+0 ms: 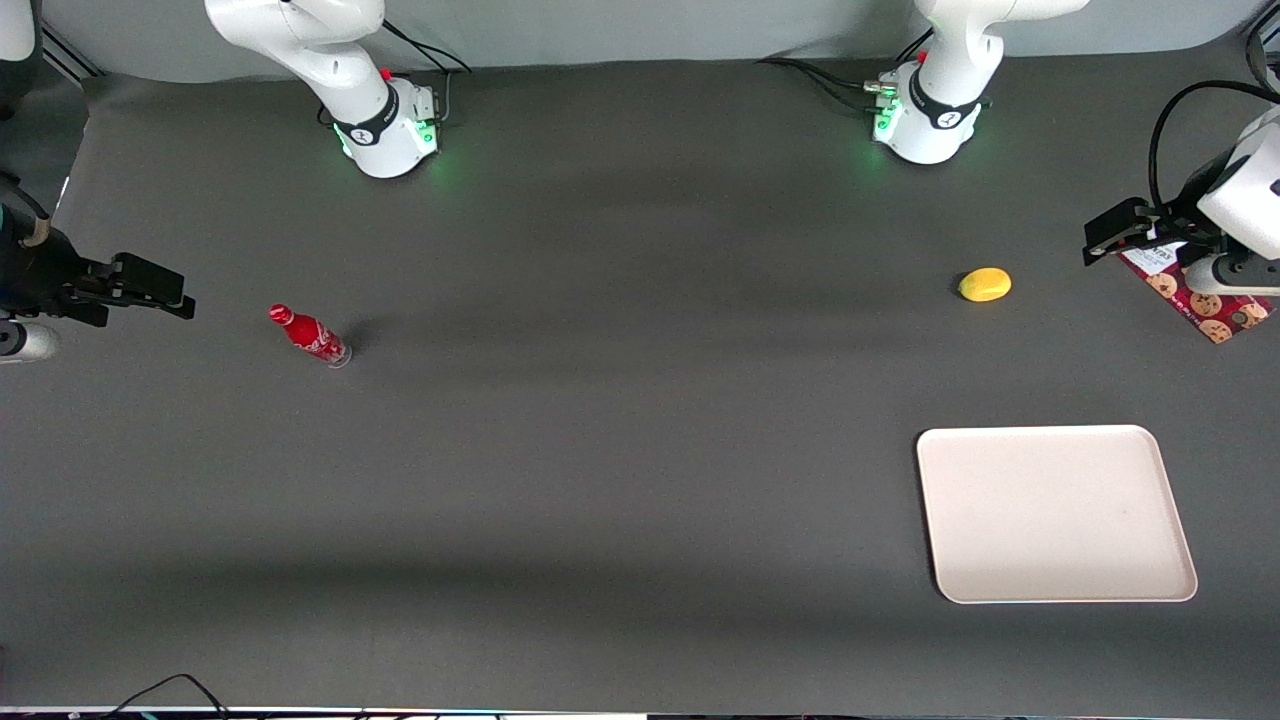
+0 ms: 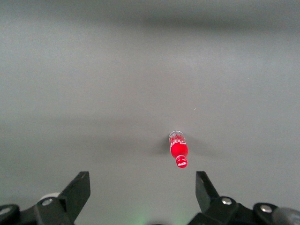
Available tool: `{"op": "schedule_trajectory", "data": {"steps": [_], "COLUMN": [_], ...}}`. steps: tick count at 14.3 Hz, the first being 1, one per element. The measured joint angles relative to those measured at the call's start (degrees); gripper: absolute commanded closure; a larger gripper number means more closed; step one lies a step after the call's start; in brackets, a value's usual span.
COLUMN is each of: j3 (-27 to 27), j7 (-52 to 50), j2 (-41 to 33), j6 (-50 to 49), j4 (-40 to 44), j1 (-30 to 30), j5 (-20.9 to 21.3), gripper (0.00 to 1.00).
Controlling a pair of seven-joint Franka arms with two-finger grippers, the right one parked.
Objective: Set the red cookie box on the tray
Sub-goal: 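Move the left gripper down toward the red plaid cookie box, then close the left gripper on the end of the red cookie box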
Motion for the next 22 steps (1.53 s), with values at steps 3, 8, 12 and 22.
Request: {"op": "schedule_trajectory", "data": {"steps": [3, 8, 12, 22], "j3": [0.00, -0.19, -0.19, 0.50], "j7": [0.01, -0.02, -0.04, -0.03], "j2": [0.10, 0.14, 0.15, 0.16], "j6": [-0.19, -0.95, -1.57, -2.15], "j4": [0.50, 0.54, 0.55, 0.72], "j1": [0.00, -0.01, -0.01, 8.38], "j5": [-0.12, -0.12, -0.12, 0.19], "gripper": [0.00, 0.00, 0.00, 0.00]}}
